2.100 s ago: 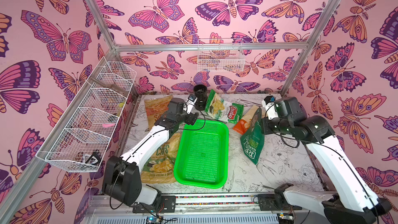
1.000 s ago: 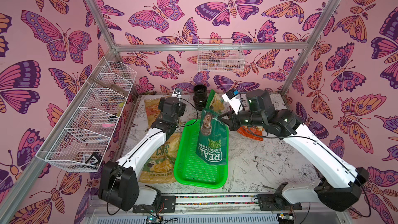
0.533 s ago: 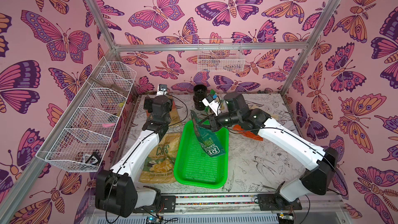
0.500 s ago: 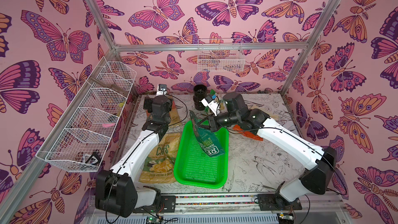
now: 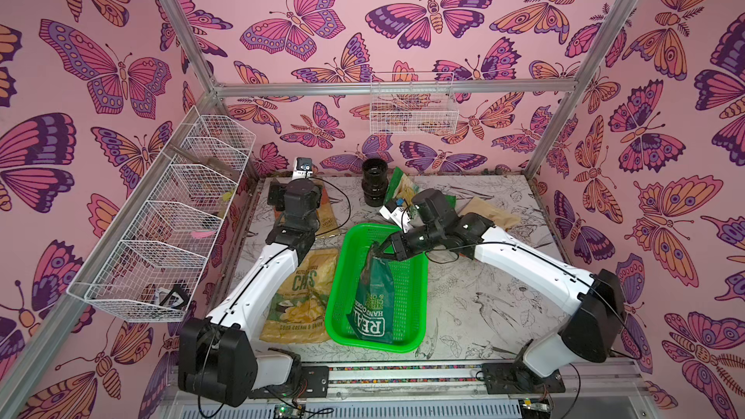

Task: Put the potato chips into the basket
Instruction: Place the potato chip in the basket.

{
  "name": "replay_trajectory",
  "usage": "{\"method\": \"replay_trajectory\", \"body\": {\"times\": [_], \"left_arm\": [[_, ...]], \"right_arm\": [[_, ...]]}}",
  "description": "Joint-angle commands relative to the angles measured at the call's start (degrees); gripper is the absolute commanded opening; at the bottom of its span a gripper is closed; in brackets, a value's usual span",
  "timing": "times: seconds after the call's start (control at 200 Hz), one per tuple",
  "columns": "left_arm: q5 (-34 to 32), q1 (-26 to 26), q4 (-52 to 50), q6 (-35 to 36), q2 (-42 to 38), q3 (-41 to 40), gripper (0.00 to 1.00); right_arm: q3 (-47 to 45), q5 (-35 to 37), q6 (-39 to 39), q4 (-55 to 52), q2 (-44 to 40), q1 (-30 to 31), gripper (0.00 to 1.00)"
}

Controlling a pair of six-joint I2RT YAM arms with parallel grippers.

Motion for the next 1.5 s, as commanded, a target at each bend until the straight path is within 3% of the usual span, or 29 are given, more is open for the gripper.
{"method": "replay_trajectory", "body": {"times": [0.0, 0.05, 0.125, 0.431, 0.641, 0.831, 1.492], "left_arm": [[-0.3, 0.3, 1.5, 0.2, -0.8, -1.2, 0.92], [-0.3, 0.3, 1.5, 0.3, -0.9, -1.2, 0.92], [-0.2, 0.4, 1.5, 0.2, -1.1, -1.2, 0.92], [0.6, 0.3, 1.3, -0.6, -0.5, -1.4, 0.92], [1.1, 0.3, 1.2, -0.9, 0.0, -1.4, 0.92], [0.9, 0.4, 1.2, -0.9, -0.2, -1.4, 0.92], [1.2, 0.3, 1.2, -1.2, -0.6, -1.4, 0.92]], "right_arm": [[5.4, 16.8, -7.3, -17.6, 5.7, -2.6, 0.53], [10.4, 24.9, -10.5, -25.1, 8.5, -2.6, 0.57], [16.5, 29.7, -14.4, -32.4, 12.0, -2.5, 0.60], [22.9, 33.0, -17.6, -38.1, 15.3, 3.2, 0.66], [19.6, 28.5, -20.2, -37.8, 20.0, 5.6, 0.65], [17.6, 30.2, -23.5, -35.2, 26.9, 5.3, 0.67], [25.9, 21.0, -26.5, -18.7, 35.9, 1.4, 0.69]]}}
